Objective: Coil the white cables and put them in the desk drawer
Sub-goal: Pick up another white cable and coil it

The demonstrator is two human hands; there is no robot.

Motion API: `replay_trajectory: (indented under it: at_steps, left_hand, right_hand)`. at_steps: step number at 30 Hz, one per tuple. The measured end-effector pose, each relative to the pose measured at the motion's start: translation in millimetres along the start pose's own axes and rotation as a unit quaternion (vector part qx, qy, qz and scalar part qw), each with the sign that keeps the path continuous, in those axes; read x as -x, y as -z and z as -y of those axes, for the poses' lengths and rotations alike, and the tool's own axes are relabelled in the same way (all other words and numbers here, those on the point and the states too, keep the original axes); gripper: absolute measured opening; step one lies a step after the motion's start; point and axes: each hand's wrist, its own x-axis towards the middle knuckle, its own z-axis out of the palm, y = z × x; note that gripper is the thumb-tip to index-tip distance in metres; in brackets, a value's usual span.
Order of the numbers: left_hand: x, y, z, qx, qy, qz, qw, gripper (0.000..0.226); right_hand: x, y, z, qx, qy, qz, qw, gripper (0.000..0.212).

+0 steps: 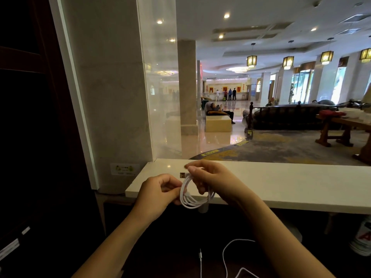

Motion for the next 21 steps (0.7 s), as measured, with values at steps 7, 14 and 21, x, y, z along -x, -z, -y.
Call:
replay_trajectory:
  at_steps: [7, 14, 21]
  left_hand:
    - [-0.6, 5.1, 3.3, 0.006, 0.028, -0.042, 0.999, 0.002]
    - [5.0, -4.1, 21.4, 0.096, 0.043, -0.092, 0.990, 0.003]
    - [-1.1, -16.2, 28.7, 0.351, 0.148, 0.010, 0.925, 0.045]
  right_hand:
    - [-3.4, -11.5, -8.4, -0.060, 0.002, -0.149, 0.987, 0.023]
    - [-2.1, -19.2, -18.7, -0.204, -0.028, -0.207, 0.956, 0.026]
    - [-0.9, -24.1, -33.9, -0.316, -0.056, -0.166, 0.932, 0.032]
